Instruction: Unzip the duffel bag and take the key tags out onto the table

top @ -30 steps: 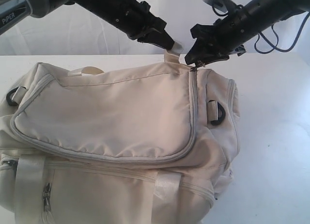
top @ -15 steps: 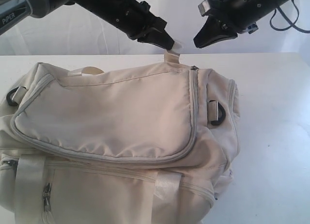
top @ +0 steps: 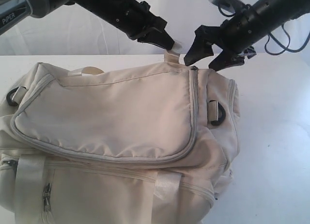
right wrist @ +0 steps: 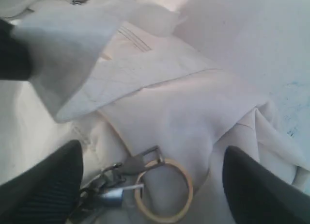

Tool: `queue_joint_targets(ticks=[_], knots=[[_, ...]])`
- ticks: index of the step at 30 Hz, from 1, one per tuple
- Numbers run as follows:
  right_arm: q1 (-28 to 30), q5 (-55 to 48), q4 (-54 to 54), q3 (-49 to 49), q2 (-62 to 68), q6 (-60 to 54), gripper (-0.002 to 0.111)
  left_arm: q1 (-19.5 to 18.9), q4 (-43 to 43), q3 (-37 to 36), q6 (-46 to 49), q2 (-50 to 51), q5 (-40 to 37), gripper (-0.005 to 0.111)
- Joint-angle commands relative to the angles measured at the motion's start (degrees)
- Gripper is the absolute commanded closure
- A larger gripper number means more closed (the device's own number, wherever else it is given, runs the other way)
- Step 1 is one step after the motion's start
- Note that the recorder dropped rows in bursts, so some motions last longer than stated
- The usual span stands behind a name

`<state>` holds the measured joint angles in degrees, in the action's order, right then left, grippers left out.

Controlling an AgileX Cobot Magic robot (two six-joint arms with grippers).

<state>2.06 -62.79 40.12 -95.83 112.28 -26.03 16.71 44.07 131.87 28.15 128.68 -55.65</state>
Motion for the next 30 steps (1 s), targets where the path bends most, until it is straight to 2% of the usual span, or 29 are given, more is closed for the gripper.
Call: queue_joint_targets(ticks=[1, 5, 11, 16, 30], knots=[[0.3, -1.6, 2.9, 0.2, 2.9, 3.1, 0.039, -0.1, 2.0, -0.1, -0.2, -1.1, -1.3, 0.107], [0.3, -3.5, 9.4, 0.2, 2.9, 3.1, 0.058, -0.1, 2.0, -0.1, 0.1, -1.1, -1.2, 0.107], [0.3, -3.3, 10.6, 0.2, 2.2, 2.9, 0.090, -0.1, 2.0, -0.1, 0.1, -1.1, -1.2, 0.107], [0.3, -3.4, 10.4, -0.7, 1.4, 2.7, 0.107, -0.1, 2.0, -0.1, 0.1, -1.1, -1.2, 0.107], [0.3, -4.1, 6.9, -0.9, -4.2, 1.9, 0.108, -0.1, 1.6, -0.1, 0.0, -1.1, -1.3, 0.107]])
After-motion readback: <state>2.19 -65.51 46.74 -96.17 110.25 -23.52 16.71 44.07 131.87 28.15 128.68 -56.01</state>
